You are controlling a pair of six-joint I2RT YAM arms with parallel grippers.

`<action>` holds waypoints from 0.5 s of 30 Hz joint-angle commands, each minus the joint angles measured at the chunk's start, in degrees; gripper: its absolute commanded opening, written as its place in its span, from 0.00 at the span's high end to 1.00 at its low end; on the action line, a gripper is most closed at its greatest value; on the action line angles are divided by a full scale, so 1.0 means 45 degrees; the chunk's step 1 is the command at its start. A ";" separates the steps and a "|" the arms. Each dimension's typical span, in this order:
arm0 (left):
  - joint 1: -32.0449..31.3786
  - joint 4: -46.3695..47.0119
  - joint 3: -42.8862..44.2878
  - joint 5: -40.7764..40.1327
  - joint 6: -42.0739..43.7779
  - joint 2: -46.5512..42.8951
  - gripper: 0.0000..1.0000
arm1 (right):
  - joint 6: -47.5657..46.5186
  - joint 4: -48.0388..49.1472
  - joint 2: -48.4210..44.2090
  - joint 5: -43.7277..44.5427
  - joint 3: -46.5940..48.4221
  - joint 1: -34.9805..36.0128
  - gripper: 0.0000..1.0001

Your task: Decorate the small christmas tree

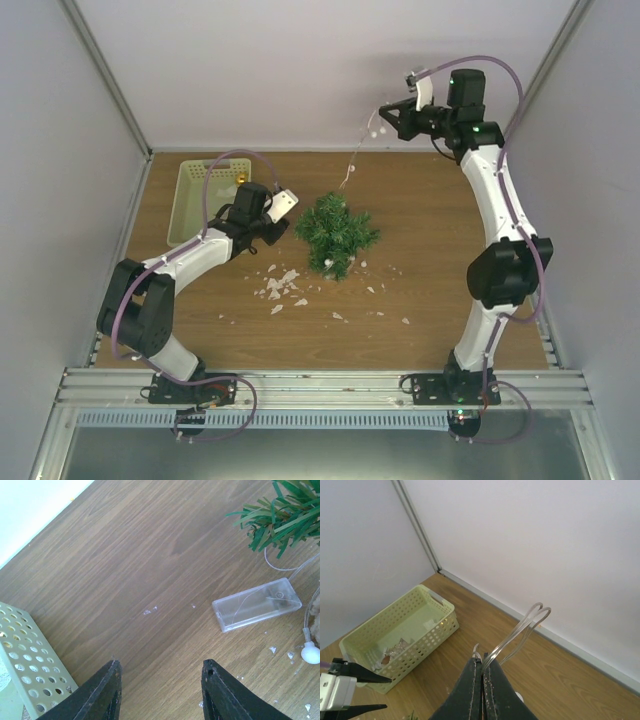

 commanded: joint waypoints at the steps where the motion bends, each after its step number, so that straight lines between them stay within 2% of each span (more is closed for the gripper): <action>1: 0.0122 0.0543 -0.0169 0.0153 -0.0104 -0.0428 0.54 | -0.0138 -0.0026 -0.0632 0.0200 -0.0415 -0.0055 0.99; 15: 0.0122 0.0386 0.0071 0.0172 -0.0098 -0.0526 0.54 | -0.0551 -0.0611 -0.2751 0.0903 -0.1628 -0.0054 0.99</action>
